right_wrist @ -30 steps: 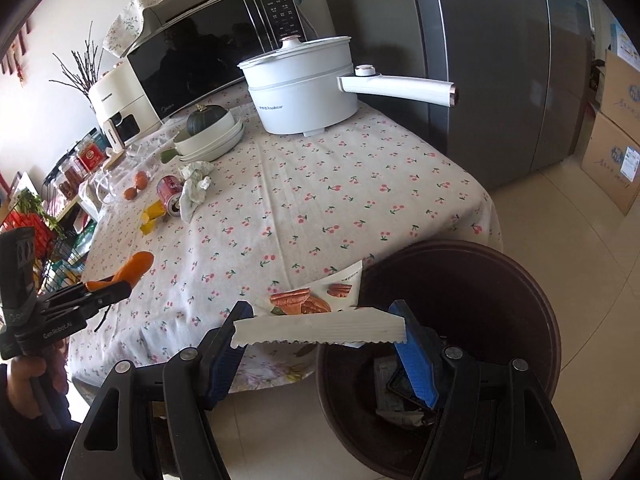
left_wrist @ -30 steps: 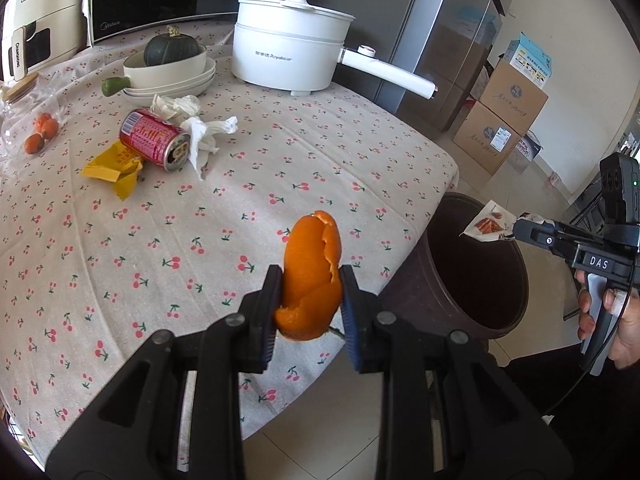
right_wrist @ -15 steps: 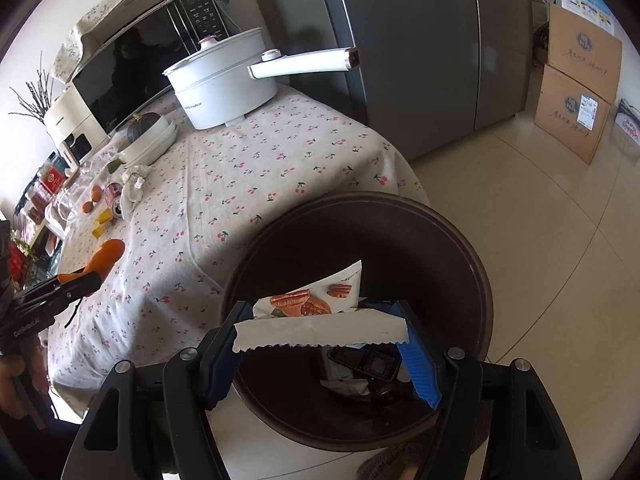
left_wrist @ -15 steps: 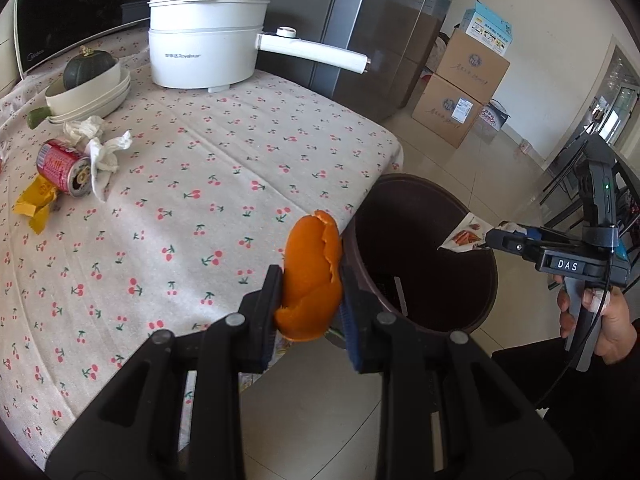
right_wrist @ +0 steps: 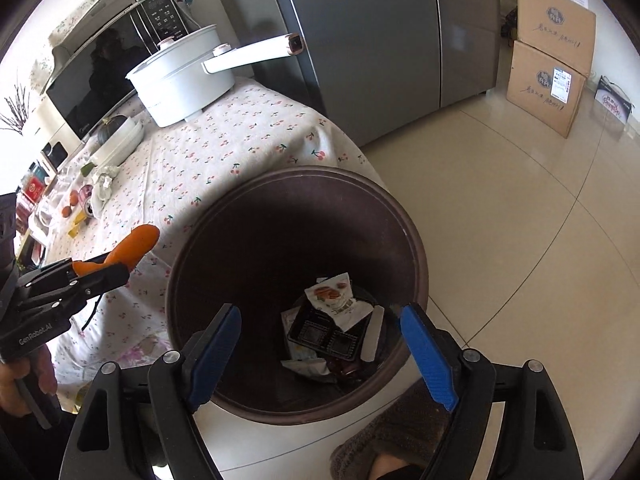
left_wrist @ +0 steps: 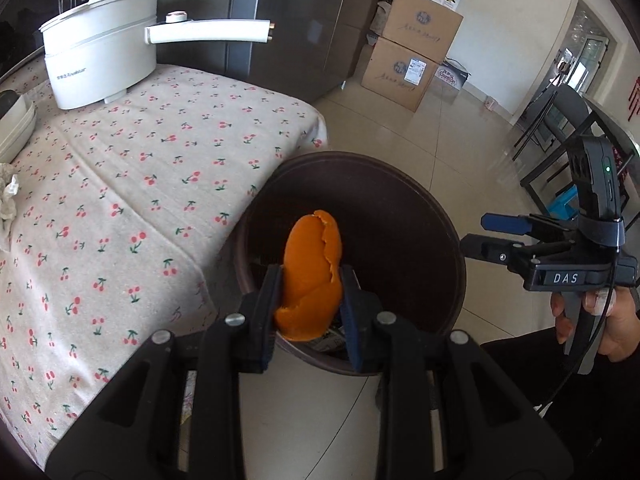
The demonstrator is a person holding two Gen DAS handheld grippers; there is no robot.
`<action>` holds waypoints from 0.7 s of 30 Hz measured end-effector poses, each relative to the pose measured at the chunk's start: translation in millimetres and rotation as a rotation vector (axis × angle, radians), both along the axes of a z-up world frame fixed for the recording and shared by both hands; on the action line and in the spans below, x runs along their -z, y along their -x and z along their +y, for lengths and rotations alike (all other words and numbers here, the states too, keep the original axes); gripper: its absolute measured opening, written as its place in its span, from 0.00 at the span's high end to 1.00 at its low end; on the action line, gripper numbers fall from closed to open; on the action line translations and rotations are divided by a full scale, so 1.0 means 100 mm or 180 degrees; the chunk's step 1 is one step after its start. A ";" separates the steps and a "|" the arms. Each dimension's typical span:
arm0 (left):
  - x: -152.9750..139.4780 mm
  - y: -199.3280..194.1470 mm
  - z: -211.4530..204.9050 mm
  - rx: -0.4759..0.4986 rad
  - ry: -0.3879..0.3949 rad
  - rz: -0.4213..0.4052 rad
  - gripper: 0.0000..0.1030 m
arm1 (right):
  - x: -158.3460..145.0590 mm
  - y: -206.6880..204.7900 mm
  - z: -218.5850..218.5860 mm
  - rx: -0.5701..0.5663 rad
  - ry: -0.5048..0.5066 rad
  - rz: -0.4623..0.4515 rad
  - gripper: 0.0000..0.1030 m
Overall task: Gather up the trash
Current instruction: 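Open the right gripper to drop the wrapper while the left drops the peel, then move both grippers back over the table toward the yellow chip bag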
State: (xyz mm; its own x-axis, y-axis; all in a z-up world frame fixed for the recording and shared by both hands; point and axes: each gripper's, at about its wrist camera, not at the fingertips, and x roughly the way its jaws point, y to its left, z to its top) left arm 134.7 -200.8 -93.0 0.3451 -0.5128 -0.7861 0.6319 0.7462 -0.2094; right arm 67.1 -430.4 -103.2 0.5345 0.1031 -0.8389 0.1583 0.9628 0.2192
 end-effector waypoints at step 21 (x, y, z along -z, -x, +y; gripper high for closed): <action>0.16 -0.09 -0.15 -0.0155 -0.0356 0.0012 0.12 | 0.06 0.02 -0.13 0.0050 0.0035 0.0080 0.18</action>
